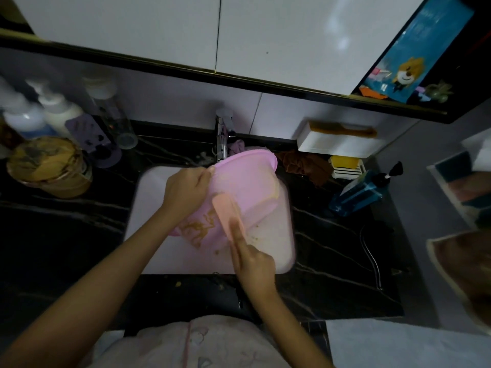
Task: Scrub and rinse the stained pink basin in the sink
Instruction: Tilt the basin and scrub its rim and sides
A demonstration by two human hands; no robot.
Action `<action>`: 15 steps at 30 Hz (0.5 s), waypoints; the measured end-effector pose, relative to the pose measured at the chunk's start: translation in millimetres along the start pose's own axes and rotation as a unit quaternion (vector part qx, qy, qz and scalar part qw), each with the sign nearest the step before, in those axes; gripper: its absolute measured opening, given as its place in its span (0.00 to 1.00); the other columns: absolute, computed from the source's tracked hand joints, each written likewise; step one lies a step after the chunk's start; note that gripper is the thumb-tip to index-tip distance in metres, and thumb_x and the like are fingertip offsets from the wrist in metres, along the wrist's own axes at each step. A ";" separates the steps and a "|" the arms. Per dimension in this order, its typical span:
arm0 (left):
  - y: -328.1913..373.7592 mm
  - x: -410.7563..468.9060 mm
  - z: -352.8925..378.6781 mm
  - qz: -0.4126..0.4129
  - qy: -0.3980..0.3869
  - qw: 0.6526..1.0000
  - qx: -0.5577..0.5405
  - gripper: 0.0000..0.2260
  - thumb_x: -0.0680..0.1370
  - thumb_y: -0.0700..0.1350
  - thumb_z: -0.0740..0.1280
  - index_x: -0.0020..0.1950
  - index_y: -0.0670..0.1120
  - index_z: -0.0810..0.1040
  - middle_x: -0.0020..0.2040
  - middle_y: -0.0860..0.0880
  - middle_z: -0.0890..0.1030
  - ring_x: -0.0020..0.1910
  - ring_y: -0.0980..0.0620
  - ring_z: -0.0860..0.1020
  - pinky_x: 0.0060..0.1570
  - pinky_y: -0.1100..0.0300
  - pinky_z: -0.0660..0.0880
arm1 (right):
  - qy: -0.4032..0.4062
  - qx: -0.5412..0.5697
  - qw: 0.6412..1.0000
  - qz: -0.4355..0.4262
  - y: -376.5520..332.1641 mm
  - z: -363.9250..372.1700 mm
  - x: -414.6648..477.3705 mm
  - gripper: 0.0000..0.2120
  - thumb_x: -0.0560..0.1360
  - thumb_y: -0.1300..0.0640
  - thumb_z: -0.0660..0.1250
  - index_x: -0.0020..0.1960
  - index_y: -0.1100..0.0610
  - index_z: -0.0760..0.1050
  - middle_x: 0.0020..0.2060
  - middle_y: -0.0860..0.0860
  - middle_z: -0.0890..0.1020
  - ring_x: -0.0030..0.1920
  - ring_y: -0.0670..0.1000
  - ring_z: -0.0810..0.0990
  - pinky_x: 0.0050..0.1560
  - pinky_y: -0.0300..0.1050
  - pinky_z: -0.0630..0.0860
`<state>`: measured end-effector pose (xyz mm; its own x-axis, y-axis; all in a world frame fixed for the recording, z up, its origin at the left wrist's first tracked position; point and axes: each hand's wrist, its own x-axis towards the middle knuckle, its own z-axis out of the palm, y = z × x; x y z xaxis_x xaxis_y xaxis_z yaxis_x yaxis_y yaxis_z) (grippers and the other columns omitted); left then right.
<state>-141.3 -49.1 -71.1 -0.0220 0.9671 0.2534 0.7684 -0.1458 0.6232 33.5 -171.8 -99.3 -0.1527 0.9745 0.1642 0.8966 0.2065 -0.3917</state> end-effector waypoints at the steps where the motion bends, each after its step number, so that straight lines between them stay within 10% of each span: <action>1: -1.6 0.7 -0.6 -0.001 -0.006 1.000 -0.003 0.24 0.77 0.56 0.50 0.37 0.40 0.75 0.36 0.39 0.80 0.41 0.38 0.77 0.37 0.56 0.62 | 0.014 -0.010 1.000 0.003 11.5 -0.1 -5.0 0.31 0.76 0.48 0.57 0.76 0.46 0.51 0.21 0.50 0.74 0.18 0.51 0.71 0.17 0.41 0.65; 6: 0.7 1.4 0.4 -0.014 -0.012 1.000 -0.012 0.20 0.77 0.56 0.51 0.33 0.45 0.69 0.34 0.40 0.78 0.38 0.39 0.76 0.35 0.56 0.62 | 0.124 0.062 0.975 0.173 18.9 -9.9 33.9 0.27 0.78 0.41 0.48 0.76 0.46 0.53 0.22 0.57 0.74 0.20 0.56 0.73 0.21 0.44 0.68; 12: -15.7 8.6 -5.3 -0.044 -0.019 0.999 -0.022 0.20 0.77 0.56 0.51 0.31 0.45 0.67 0.30 0.45 0.75 0.35 0.42 0.75 0.34 0.56 0.60 | 0.034 0.023 0.999 0.022 9.0 3.4 10.7 0.24 0.78 0.46 0.55 0.72 0.51 0.62 0.21 0.51 0.76 0.20 0.52 0.73 0.20 0.43 0.66; 15: -16.2 8.5 -6.5 -0.041 -0.017 0.999 -0.022 0.19 0.77 0.56 0.51 0.30 0.47 0.65 0.29 0.48 0.71 0.32 0.46 0.71 0.34 0.57 0.60 | 0.138 0.197 0.950 0.200 46.1 -27.7 41.7 0.22 0.82 0.50 0.54 0.74 0.51 0.61 0.43 0.55 0.84 0.33 0.43 0.81 0.32 0.39 0.78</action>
<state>-158.1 -39.9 -74.2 -0.0614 0.9824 0.1765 0.7360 -0.0749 0.6728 80.1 -124.1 -85.4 0.3307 0.9333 0.1399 0.6265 -0.1062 -0.7722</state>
